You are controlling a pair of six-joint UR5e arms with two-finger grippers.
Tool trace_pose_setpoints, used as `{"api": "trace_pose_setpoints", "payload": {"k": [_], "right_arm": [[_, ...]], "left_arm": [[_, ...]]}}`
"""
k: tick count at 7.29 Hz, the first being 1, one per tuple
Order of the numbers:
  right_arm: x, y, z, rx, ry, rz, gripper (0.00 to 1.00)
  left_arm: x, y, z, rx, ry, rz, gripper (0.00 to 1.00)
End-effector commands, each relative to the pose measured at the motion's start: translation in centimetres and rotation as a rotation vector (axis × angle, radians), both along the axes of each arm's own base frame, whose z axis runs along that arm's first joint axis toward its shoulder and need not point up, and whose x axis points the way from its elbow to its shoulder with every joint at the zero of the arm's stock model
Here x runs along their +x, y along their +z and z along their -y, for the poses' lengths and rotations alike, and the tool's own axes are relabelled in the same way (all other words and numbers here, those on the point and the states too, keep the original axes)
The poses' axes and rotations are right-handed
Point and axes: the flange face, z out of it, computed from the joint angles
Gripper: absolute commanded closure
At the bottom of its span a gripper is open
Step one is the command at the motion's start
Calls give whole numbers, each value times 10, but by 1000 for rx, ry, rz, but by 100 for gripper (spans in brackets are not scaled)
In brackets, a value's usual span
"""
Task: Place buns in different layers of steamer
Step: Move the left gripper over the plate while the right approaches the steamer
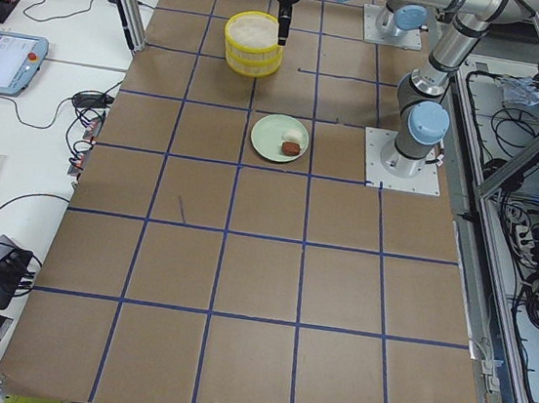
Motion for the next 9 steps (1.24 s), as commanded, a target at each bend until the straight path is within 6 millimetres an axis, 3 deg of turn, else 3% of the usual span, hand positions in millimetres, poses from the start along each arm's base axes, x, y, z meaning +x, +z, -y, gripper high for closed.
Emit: {"api": "trace_pose_setpoints", "payload": {"k": [1, 3, 4, 5, 6, 7, 8, 9], "right_arm": [[0, -3, 0, 8, -4, 2, 0], [2, -7, -2, 18, -6, 3, 0], [5, -23, -4, 32, -9, 4, 0], [7, -43, 12, -11, -28, 4, 0], [26, -71, 31, -22, -12, 25, 0], [66, -106, 49, -39, -64, 58, 0], [92, -139, 53, -12, -51, 46, 0], [91, -171, 64, -8, -59, 39, 0]], "left_arm": [[0, -1, 0, 1, 0, 0, 0], [0, 0, -1, 1, 0, 0, 0], [3, -4, -5, 17, -20, 19, 0], [8, -13, -9, 49, -106, 98, 0], [17, -53, -14, 135, -112, 91, 0], [24, -97, -27, 218, -95, 79, 0], [29, -122, -33, 247, -88, 81, 2], [40, -142, -30, 283, -104, 121, 2]]}}
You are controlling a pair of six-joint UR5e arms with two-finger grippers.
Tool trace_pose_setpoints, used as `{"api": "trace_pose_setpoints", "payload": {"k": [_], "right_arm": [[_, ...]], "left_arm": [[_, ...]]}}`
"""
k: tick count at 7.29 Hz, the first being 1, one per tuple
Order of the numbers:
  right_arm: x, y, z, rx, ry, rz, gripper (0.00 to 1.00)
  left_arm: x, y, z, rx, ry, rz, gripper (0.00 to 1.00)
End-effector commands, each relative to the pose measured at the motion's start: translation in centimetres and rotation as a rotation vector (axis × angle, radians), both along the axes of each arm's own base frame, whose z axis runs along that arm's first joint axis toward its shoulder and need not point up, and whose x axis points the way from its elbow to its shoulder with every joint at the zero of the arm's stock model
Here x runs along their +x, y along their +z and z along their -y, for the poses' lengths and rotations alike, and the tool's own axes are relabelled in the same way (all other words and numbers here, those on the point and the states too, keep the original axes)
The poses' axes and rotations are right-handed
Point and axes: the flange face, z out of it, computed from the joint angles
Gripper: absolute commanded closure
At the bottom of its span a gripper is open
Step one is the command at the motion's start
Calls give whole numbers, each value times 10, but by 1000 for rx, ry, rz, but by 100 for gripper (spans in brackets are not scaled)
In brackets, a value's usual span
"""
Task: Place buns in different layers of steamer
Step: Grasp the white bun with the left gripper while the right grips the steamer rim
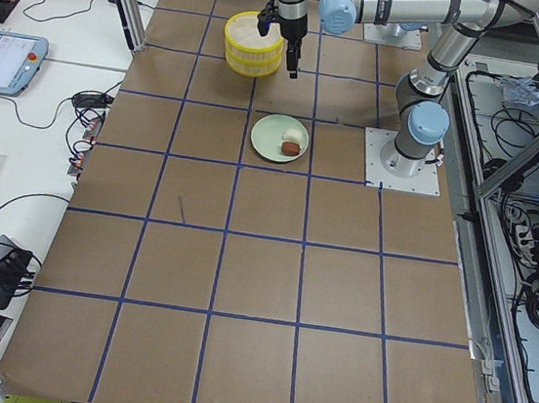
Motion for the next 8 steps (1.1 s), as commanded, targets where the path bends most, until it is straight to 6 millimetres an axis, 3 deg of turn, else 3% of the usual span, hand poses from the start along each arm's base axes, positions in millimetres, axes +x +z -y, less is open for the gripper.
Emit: {"api": "trace_pose_setpoints", "payload": {"k": [1, 3, 4, 5, 6, 7, 8], "right_arm": [[15, -55, 14, -10, -9, -4, 0], [9, -99, 23, -5, -11, -64, 1], [9, -109, 22, -17, -12, -61, 18], [10, -109, 23, -49, -11, -48, 41], [10, -109, 22, -48, -22, -45, 76], [10, -113, 18, -34, -56, -48, 86], [10, -108, 18, -38, -78, -47, 88]], "left_arm": [[24, -57, 2, 96, -36, 45, 5], [48, -100, 23, 129, -28, 27, 5], [48, -119, 27, 165, -23, 11, 5], [48, -132, 30, 193, -25, 7, 12], [49, -149, 32, 229, -26, 1, 17], [48, -169, 26, 278, -31, -1, 18], [47, -184, 15, 300, -32, -5, 23]]}}
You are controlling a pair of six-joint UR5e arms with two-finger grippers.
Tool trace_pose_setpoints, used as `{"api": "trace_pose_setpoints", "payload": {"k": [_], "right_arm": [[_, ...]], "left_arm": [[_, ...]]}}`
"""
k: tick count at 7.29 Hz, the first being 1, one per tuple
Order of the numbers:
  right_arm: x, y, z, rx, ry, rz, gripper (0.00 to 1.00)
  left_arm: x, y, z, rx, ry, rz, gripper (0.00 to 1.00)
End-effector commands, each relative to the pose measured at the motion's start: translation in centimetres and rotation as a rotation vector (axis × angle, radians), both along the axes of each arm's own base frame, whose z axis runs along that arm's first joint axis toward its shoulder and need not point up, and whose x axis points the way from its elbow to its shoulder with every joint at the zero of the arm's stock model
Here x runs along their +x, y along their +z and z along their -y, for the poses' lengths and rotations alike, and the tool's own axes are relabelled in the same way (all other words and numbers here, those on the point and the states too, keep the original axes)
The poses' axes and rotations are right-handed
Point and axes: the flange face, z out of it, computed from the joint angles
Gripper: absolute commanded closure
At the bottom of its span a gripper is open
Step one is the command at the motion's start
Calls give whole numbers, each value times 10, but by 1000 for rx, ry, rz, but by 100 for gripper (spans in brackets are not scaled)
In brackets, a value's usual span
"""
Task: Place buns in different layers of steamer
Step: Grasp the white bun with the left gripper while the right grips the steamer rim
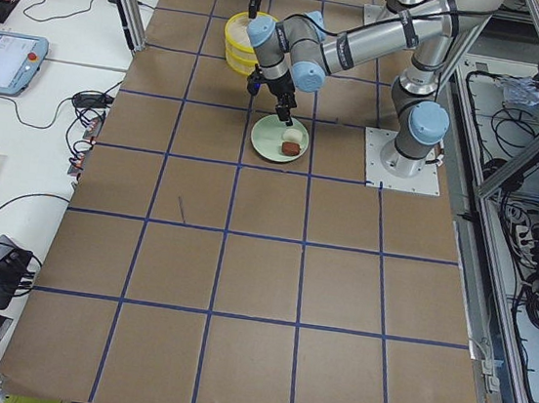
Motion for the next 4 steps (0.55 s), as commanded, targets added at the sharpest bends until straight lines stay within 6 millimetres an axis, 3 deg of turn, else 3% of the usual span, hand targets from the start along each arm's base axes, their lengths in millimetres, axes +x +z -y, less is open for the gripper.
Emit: {"api": "trace_pose_setpoints", "payload": {"k": [1, 4], "right_arm": [[-2, 0, -5, 25, -30, -5, 92], [-4, 37, -21, 34, -27, -7, 93]], "left_arm": [[-1, -23, -8, 14, -1, 0, 23], [0, -44, 0, 11, 1, -4, 42]]}}
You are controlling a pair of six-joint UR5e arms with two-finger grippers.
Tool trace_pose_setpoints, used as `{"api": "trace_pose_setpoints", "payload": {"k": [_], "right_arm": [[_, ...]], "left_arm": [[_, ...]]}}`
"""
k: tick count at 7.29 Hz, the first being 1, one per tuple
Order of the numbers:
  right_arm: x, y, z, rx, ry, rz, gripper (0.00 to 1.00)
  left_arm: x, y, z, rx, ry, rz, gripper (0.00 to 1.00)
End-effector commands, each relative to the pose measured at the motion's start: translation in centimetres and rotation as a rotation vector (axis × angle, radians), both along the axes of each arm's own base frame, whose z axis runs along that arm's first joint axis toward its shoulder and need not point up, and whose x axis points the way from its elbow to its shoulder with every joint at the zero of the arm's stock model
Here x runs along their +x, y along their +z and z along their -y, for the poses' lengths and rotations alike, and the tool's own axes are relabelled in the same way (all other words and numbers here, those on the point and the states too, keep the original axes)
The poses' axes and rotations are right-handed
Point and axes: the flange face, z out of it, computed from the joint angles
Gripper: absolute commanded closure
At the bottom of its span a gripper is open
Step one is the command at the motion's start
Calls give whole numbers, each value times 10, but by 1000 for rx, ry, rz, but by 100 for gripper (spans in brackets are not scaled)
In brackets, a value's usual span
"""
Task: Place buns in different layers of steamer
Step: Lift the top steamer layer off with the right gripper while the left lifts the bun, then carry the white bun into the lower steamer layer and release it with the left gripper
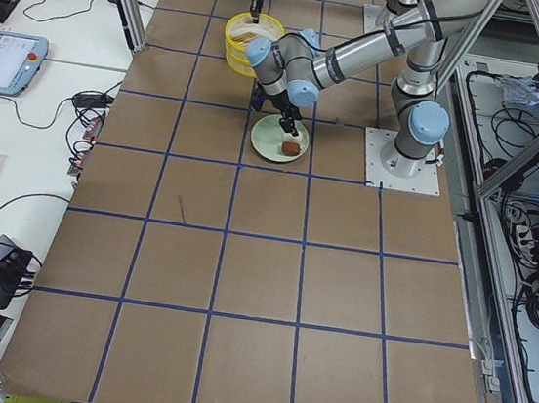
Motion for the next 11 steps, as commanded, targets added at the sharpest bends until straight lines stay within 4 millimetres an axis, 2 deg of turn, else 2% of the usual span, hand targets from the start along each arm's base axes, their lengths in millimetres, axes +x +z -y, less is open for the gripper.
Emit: {"api": "trace_pose_setpoints", "payload": {"k": [1, 2, 3, 4, 5, 6, 7, 8, 9, 11], "right_arm": [[-1, 21, -8, -8, -1, 3, 93], [-5, 29, -5, -22, -4, 4, 93], [-32, 43, -2, -41, 18, -7, 93], [-87, 41, 9, 2, 4, 3, 93], [-133, 40, 17, 6, -12, 5, 93], [-168, 40, 22, 3, 2, 4, 93], [-181, 33, 24, 16, 1, -4, 93], [-183, 24, 24, 26, 22, -7, 94], [-187, 17, 20, 41, 24, -51, 94], [-186, 13, 19, 47, 25, -50, 95]], "left_arm": [[-1, -6, 5, -20, 0, 1, 55], [-4, -5, 6, -28, -5, 3, 72], [-9, 14, 12, -84, -9, 14, 82], [-18, 54, 29, -199, -13, 23, 82], [-43, 118, 42, -339, -7, -57, 82], [-81, 166, 47, -412, -51, -83, 82], [-132, 191, 48, -463, 46, -138, 82], [-179, 190, 46, -462, 151, -153, 82], [-216, 181, 51, -523, 195, -168, 82], [-284, 123, 65, -594, 201, -204, 82]]}}
